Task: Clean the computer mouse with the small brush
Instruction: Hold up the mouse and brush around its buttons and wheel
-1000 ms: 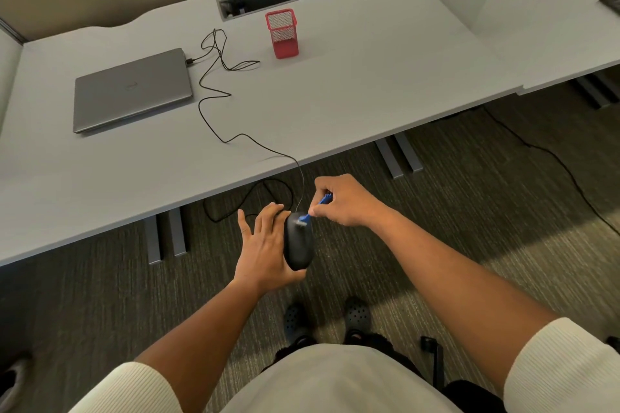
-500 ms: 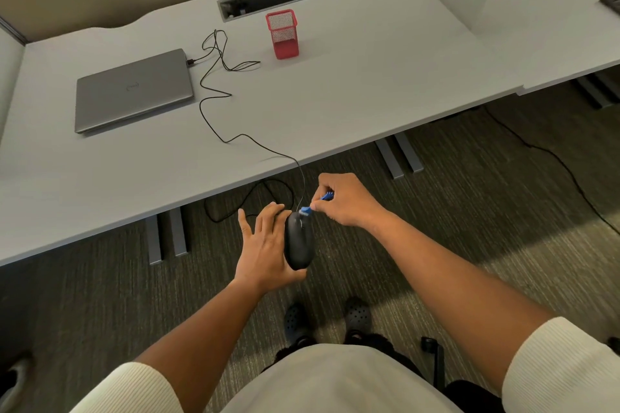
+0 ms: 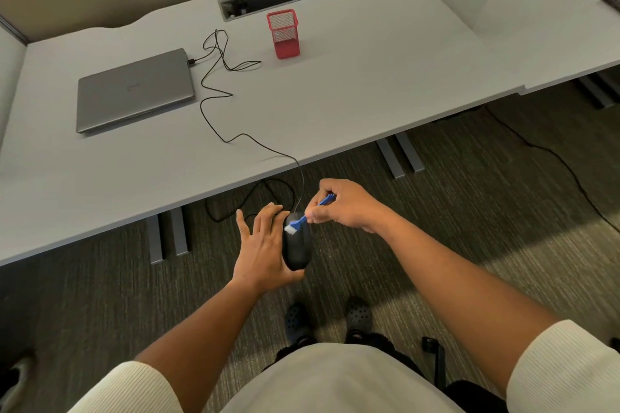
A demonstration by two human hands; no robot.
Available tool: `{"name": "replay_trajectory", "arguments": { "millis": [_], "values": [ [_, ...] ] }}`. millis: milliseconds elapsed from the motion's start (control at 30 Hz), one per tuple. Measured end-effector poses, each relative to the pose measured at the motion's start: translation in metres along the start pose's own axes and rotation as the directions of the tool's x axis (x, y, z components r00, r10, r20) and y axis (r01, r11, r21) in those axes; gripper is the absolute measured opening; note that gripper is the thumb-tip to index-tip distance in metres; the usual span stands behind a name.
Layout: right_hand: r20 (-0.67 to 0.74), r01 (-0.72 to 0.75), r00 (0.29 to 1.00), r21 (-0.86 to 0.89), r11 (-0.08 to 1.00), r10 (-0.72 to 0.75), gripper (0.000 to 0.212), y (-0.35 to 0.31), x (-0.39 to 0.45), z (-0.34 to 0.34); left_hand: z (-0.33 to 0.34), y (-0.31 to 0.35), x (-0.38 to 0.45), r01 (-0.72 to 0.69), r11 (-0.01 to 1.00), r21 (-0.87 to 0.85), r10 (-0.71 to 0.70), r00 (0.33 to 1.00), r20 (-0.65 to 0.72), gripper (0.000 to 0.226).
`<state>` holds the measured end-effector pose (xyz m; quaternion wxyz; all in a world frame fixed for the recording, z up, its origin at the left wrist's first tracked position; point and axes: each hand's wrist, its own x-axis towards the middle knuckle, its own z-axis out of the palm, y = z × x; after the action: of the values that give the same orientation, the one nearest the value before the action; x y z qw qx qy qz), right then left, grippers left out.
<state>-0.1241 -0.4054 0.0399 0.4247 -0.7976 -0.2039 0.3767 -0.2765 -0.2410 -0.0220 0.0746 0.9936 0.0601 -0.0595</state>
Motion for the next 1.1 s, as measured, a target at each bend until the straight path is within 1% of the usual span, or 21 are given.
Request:
{"name": "replay_trajectory", "arguments": {
  "millis": [67, 133, 200, 267, 333, 367, 400, 433, 500, 533, 600, 667, 700, 767, 800, 833, 867, 933, 967, 1033, 1100],
  "values": [
    [-0.110, -0.034, 0.993, 0.026, 0.999, 0.037, 0.023, 0.000, 0.001, 0.000, 0.000, -0.001, -0.001, 0.000, 1.000, 0.000, 0.000, 1.000, -0.006, 0.117],
    [-0.216, -0.094, 0.973, -0.039, 0.995, 0.083, 0.025, 0.002, 0.002, 0.003, 0.000, -0.001, -0.001, -0.004, 1.000, -0.005, 0.004, 1.000, -0.018, 0.116],
    [-0.277, -0.164, 0.949, -0.021, 0.986, 0.152, 0.024, 0.005, 0.003, 0.007, -0.001, 0.000, 0.001, 0.000, 1.000, -0.011, 0.000, 1.000, -0.024, 0.116],
    [-0.221, -0.209, 0.944, 0.168, 0.963, 0.244, 0.022, 0.005, 0.003, 0.008, -0.001, 0.000, 0.002, 0.006, 1.000, -0.016, -0.006, 1.000, -0.020, 0.116],
    [-0.037, -0.218, 0.962, 0.490, 0.844, 0.270, 0.022, 0.002, 0.000, 0.007, -0.001, 0.000, 0.002, 0.011, 1.000, -0.016, -0.011, 1.000, -0.014, 0.117],
    [0.023, -0.222, 0.966, 0.592, 0.775, 0.259, 0.022, 0.001, -0.001, 0.007, 0.000, -0.001, 0.002, 0.013, 1.000, -0.013, -0.013, 1.000, -0.011, 0.118],
    [0.031, -0.222, 0.966, 0.610, 0.761, 0.257, 0.022, 0.000, -0.002, 0.008, 0.000, -0.001, 0.002, 0.014, 1.000, -0.011, -0.014, 1.000, -0.012, 0.118],
    [-0.016, -0.220, 0.962, 0.542, 0.811, 0.271, 0.022, 0.000, -0.001, 0.009, 0.000, -0.002, 0.002, 0.014, 1.000, -0.010, -0.014, 1.000, -0.013, 0.118],
    [-0.232, -0.230, 0.935, 0.185, 0.956, 0.269, 0.021, 0.004, 0.003, 0.012, -0.001, -0.002, 0.002, 0.013, 1.000, -0.009, -0.013, 1.000, -0.013, 0.118],
    [-0.342, -0.243, 0.910, 0.018, 0.970, 0.234, 0.021, 0.007, 0.004, 0.014, -0.001, -0.002, 0.002, 0.014, 1.000, -0.007, -0.014, 1.000, -0.016, 0.118],
    [-0.435, -0.243, 0.884, -0.109, 0.964, 0.174, 0.023, 0.008, 0.005, 0.016, -0.001, -0.002, 0.002, 0.017, 1.000, -0.006, -0.017, 1.000, -0.026, 0.118],
    [-0.342, -0.212, 0.921, -0.032, 0.977, 0.189, 0.024, 0.006, 0.006, 0.017, -0.001, -0.001, 0.003, 0.018, 1.000, -0.010, -0.018, 1.000, -0.025, 0.117],
    [-0.236, -0.190, 0.949, 0.096, 0.977, 0.207, 0.025, 0.004, 0.005, 0.017, 0.000, -0.001, 0.003, 0.021, 1.000, -0.009, -0.021, 1.000, -0.022, 0.117],
    [-0.046, -0.191, 0.973, 0.403, 0.895, 0.228, 0.025, -0.003, 0.003, 0.018, 0.000, -0.002, 0.003, 0.027, 1.000, -0.006, -0.027, 0.999, -0.023, 0.117],
    [-0.037, -0.192, 0.973, 0.430, 0.882, 0.229, 0.024, -0.004, 0.004, 0.018, 0.000, -0.003, 0.004, 0.026, 1.000, -0.006, -0.026, 0.999, -0.026, 0.116],
    [-0.094, -0.191, 0.967, 0.341, 0.920, 0.236, 0.024, -0.003, 0.006, 0.018, 0.000, -0.003, 0.004, 0.024, 1.000, -0.006, -0.024, 0.999, -0.026, 0.116],
    [-0.179, -0.196, 0.957, 0.185, 0.963, 0.229, 0.023, -0.001, 0.007, 0.019, -0.001, -0.004, 0.003, 0.023, 1.000, -0.003, -0.023, 0.999, -0.023, 0.116],
    [-0.334, -0.223, 0.925, -0.092, 0.970, 0.181, 0.017, 0.004, 0.009, 0.021, 0.000, -0.004, 0.003, 0.028, 1.000, 0.001, -0.028, 0.999, -0.017, 0.116],
    [-0.372, -0.226, 0.915, -0.147, 0.963, 0.158, 0.014, 0.006, 0.010, 0.021, 0.000, -0.003, 0.003, 0.030, 1.000, -0.003, -0.030, 0.999, -0.019, 0.116],
    [-0.349, -0.217, 0.921, -0.097, 0.971, 0.171, 0.015, 0.009, 0.011, 0.021, 0.000, -0.002, 0.003, 0.030, 0.999, -0.011, -0.031, 0.999, -0.020, 0.116],
    [-0.199, -0.201, 0.953, 0.151, 0.968, 0.229, 0.020, 0.007, 0.012, 0.018, 0.000, -0.002, 0.003, 0.034, 0.999, -0.019, -0.034, 0.999, -0.025, 0.115]
  ]
}}
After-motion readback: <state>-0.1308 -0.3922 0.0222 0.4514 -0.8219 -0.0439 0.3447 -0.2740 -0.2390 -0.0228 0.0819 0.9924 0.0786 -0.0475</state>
